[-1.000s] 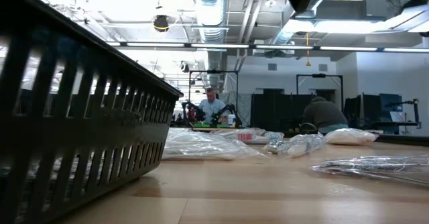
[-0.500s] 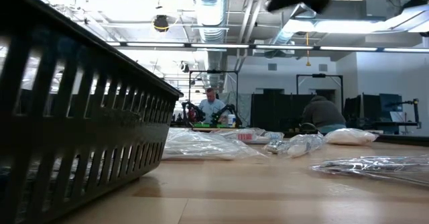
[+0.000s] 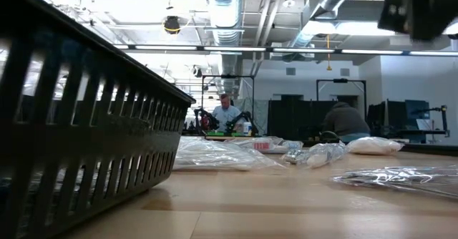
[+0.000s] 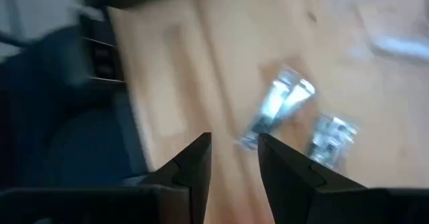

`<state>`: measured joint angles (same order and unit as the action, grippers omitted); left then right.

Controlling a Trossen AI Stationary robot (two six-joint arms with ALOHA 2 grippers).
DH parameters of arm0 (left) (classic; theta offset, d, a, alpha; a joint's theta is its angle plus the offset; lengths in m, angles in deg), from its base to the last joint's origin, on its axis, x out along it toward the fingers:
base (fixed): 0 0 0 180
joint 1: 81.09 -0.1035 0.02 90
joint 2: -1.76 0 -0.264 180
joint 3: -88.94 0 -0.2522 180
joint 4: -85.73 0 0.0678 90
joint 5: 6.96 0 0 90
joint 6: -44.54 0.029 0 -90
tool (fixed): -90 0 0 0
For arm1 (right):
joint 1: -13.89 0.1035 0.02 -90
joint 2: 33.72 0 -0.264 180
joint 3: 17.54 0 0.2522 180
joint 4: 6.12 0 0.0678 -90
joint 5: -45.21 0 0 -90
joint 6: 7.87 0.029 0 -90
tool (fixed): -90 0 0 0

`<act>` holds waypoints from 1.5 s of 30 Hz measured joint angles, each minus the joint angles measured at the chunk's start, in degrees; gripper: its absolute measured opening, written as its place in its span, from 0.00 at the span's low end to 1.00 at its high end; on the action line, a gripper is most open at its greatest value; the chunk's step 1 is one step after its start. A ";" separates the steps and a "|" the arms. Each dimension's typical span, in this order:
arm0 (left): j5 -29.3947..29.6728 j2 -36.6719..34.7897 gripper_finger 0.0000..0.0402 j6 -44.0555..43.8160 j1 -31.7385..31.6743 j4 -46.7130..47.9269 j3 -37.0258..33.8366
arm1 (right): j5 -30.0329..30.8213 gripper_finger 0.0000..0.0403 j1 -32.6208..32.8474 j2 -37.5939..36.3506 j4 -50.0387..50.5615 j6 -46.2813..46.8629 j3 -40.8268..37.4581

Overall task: Pick & Place Travel size toiletries
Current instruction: Put the nail cutter into the right black bin

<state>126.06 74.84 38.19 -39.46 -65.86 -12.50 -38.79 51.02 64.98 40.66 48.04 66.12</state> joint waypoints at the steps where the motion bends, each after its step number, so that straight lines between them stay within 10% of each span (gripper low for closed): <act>1: 0.00 0.00 0.33 -0.04 -0.01 -0.10 0.00 | 0.00 0.28 -0.02 0.64 0.25 0.50 -0.08; 45: -3.96 0.09 0.33 -0.09 -1.93 -4.57 -2.29 | -4.67 0.23 -3.34 8.46 7.92 4.03 -0.66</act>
<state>122.11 74.93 38.10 -41.39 -70.43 -14.80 -43.46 47.67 73.44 48.58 52.06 65.46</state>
